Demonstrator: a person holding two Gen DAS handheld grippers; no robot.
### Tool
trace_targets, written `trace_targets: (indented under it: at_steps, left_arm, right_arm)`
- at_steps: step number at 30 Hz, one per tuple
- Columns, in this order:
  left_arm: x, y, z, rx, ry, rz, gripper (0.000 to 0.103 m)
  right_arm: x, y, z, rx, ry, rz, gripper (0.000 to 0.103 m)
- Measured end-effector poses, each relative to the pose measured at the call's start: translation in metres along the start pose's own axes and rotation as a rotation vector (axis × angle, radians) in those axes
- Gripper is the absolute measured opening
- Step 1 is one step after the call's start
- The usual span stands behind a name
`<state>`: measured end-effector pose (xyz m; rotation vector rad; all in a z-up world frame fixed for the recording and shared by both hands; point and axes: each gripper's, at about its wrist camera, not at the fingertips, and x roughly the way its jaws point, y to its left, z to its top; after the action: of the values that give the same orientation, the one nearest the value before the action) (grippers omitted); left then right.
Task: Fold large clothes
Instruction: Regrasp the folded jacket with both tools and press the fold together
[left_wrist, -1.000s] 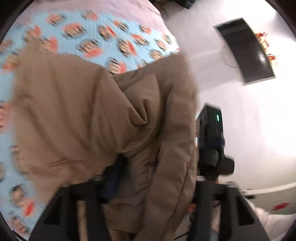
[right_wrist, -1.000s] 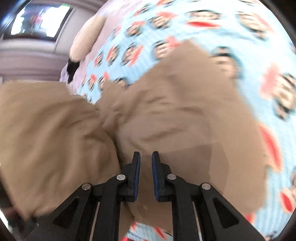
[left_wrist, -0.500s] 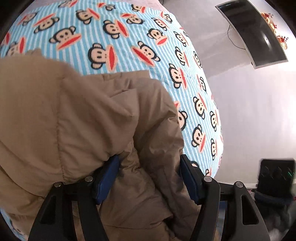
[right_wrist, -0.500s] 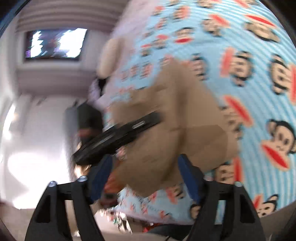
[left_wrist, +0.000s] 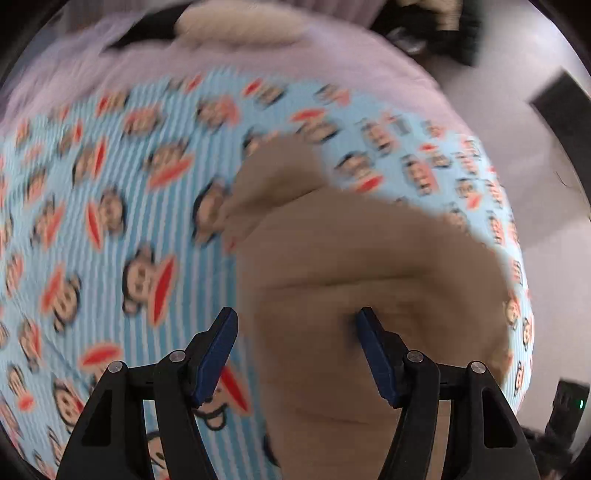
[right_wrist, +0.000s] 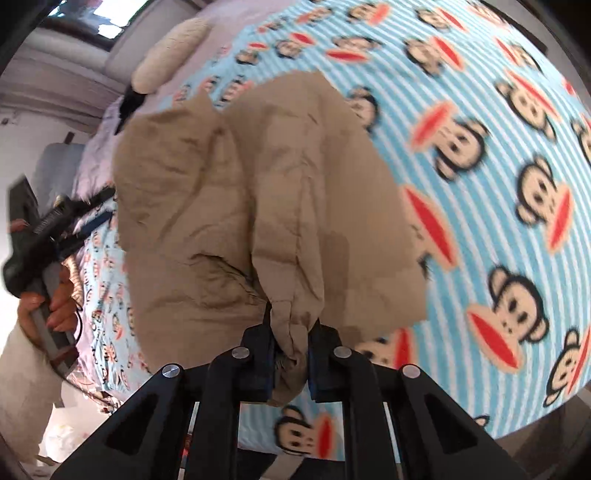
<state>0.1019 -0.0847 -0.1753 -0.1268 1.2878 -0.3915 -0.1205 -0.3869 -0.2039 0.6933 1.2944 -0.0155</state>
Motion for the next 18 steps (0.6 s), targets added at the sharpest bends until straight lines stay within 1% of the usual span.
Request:
trace_targets:
  at_steps: [1,2,3,5,6,7,9,10,11,12,13,15,16,18]
  left_arm:
    - [0.010,0.002,-0.002,-0.031,0.015,-0.029,0.067]
    - [0.017,-0.002,-0.002,-0.044,0.022,-0.035,0.067]
    - [0.026,-0.016,-0.002,-0.026,0.021,-0.041,0.068]
    - [0.035,-0.043,-0.005,0.041,0.012,-0.011,0.068]
    - [0.039,-0.053,-0.006,0.058,0.009,-0.001,0.070]
    - [0.042,-0.061,-0.005,0.071,0.010,0.002,0.072]
    - [0.044,-0.067,-0.004,0.069,0.011,0.005,0.072]
    - [0.043,-0.066,-0.003,0.067,0.013,0.003,0.072]
    - [0.044,-0.063,-0.002,0.062,0.014,-0.001,0.072]
    - [0.042,-0.061,-0.003,0.057,0.015,-0.006,0.072]
    - [0.045,-0.062,-0.005,0.053,0.016,-0.007,0.072]
    - [0.044,-0.059,-0.007,0.045,0.017,-0.007,0.072]
    - [0.041,-0.058,-0.008,0.043,0.018,-0.004,0.072]
    - [0.039,-0.057,-0.007,0.041,0.019,0.003,0.072]
  right_arm:
    - [0.001,-0.005,-0.002,0.007,0.006,-0.003,0.014]
    - [0.008,-0.012,-0.004,0.012,0.019,-0.012,0.014]
    - [0.012,-0.017,-0.007,0.011,0.034,-0.025,0.014]
    - [0.017,-0.026,-0.003,0.034,0.064,-0.033,0.014]
    - [0.011,-0.032,-0.001,0.062,0.055,-0.015,0.014]
    - [0.002,-0.036,0.001,0.083,0.039,0.004,0.017]
    - [-0.039,-0.042,0.008,0.097,-0.051,0.065,0.019]
    - [-0.056,-0.039,0.016,0.082,-0.091,0.096,0.026]
    - [-0.069,-0.037,0.022,0.068,-0.116,0.120,0.051]
    - [-0.079,-0.034,0.029,0.057,-0.135,0.142,0.064]
    - [-0.084,-0.029,0.038,0.041,-0.149,0.173,0.074]
    - [-0.072,-0.021,0.062,0.022,-0.124,0.234,0.074]
    - [-0.056,-0.019,0.073,0.035,-0.110,0.258,0.074]
    - [-0.021,-0.023,0.088,0.090,-0.051,0.293,0.074]
